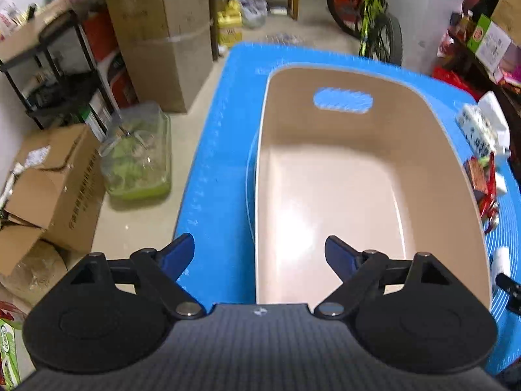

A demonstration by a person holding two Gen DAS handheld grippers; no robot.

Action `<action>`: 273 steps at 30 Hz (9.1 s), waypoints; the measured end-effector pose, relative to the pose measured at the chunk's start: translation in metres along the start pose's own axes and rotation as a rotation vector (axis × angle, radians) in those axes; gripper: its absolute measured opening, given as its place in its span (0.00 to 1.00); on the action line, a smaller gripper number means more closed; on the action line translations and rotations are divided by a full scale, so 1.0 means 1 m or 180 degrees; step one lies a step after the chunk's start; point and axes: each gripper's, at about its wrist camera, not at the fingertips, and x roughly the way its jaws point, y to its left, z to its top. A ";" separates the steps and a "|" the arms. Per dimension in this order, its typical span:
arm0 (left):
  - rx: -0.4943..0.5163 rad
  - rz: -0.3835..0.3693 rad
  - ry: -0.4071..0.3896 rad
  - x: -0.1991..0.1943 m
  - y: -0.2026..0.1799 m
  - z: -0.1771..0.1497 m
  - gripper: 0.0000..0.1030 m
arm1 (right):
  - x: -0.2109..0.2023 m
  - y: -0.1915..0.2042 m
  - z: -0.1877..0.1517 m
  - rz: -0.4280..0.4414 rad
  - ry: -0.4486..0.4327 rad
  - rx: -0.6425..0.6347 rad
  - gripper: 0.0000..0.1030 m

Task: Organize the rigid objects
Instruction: 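Move the left tool onto the beige bin rim while the right tool approaches the white bottle, then grasp the white pill bottle with the right gripper, then carry the white bottle into the bin and release it with the right gripper, then move the right gripper back to the red toy figure and grasp it, then lift the red toy figure into the bin and open the right gripper, then move the right gripper to the black earbud case and grasp it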

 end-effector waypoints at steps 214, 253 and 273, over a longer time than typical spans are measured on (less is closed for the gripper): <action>-0.0082 -0.0146 0.0543 0.032 0.010 -0.006 0.04 | -0.020 0.037 0.103 0.0385 -0.0619 -0.0208 0.30; -0.0078 -0.0142 0.0546 0.032 0.009 -0.006 0.04 | 0.001 0.234 0.078 0.1138 0.0057 -0.1186 0.29; -0.0059 -0.0121 0.0561 0.034 0.007 -0.007 0.04 | -0.040 0.127 0.113 0.1033 -0.0533 -0.0605 0.74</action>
